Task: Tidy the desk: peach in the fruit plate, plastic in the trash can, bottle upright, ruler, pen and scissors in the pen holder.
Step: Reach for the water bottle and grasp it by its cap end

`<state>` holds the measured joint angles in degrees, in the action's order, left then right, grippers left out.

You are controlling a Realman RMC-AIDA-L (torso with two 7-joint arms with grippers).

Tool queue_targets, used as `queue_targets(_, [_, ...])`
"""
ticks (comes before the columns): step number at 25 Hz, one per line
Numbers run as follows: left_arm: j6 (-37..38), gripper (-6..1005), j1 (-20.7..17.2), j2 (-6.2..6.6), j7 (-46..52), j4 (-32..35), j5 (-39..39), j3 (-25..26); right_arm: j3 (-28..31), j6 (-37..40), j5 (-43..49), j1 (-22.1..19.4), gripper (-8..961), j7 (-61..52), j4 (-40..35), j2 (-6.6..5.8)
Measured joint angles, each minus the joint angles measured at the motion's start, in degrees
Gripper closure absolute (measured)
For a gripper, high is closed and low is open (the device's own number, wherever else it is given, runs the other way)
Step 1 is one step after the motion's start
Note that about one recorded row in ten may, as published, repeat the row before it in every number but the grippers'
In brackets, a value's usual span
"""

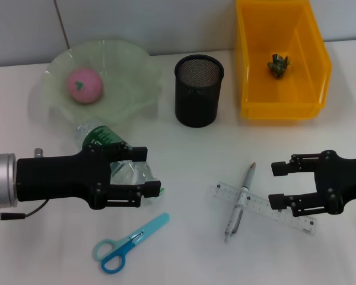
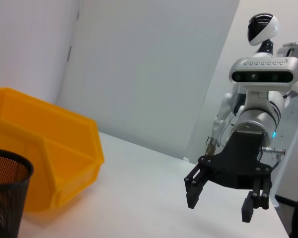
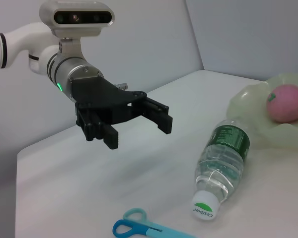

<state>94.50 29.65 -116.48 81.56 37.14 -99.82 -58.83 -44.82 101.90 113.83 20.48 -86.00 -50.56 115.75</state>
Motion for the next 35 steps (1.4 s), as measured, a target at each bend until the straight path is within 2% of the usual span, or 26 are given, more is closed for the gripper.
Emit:
queue_targets(4, [-0.01, 221, 0.01, 0.04, -1.35, 1.61, -0.02, -0.07, 0.0, 0.02, 0.57, -0.12, 194, -0.12, 0.03, 0.15])
queue_targets(7, [-0.49, 221, 1.08, -0.38, -0.75, 7.33, -1.55, -0.38, 0.45, -0.58, 0.75, -0.28, 194, -0.78, 0.11, 0.34])
queue_targets(8, [-0.37, 222, 2.8, -0.45, 0.4, 11.75, -3.72, -0.43, 1.17, -0.82, 0.68, -0.27, 194, -1.49, 0.12, 0.38])
queue_targets(9, [-0.37, 222, 2.8, -0.45, 0.4, 11.75, -3.72, -0.43, 1.17, -0.82, 0.68, -0.27, 194, -1.49, 0.12, 0.38])
queue_targets(11, [0.02, 222, 4.9, -0.52, 0.73, 16.12, -6.25, -0.55, 2.35, -0.69, 0.55, -0.14, 194, -2.24, 0.12, 0.39])
queue_targets(13, [0.57, 223, 8.18, -0.72, -0.36, 20.8, -10.45, -0.79, 3.36, -0.21, 0.45, 0.1, 194, -2.62, 0.51, 0.36])
queue_targets(14, [0.57, 223, 8.18, -0.72, -0.36, 20.8, -10.45, -0.79, 3.36, -0.21, 0.45, 0.1, 194, -2.62, 0.51, 0.36])
queue_targets(17, [0.82, 224, 11.79, -1.32, -1.78, 24.65, -15.79, -1.96, 3.51, -0.39, 0.67, 0.52, 195, -2.93, 1.21, 0.03])
queue_targets(18, [0.73, 224, 13.19, -1.73, -2.02, 27.48, -18.7, -4.0, 3.55, -0.47, 0.71, 0.68, 195, -3.21, 1.4, -0.13])
queue_targets(19, [0.73, 224, 13.19, -1.73, -2.02, 27.48, -18.7, -4.0, 3.6, -0.5, 0.72, 0.79, 195, -3.55, 1.58, -0.32])
queue_targets(26, [-0.67, 226, 15.43, -2.08, -1.09, 35.63, -25.39, -13.54, 3.71, -0.47, 1.22, 0.81, 195, -5.83, 1.72, -0.91])
queue_targets(31, [-1.48, 227, 15.96, -2.08, -1.43, 37.77, -28.82, -17.41, 4.57, -0.78, 1.34, 0.64, 195, -6.2, 3.4, -0.92])
queue_targets(35, [-3.64, 228, 15.7, -2.12, -2.11, 39.1, -31.5, -22.05, 5.08, -0.98, 1.42, 1.06, 195, -6.38, 5.39, -1.54])
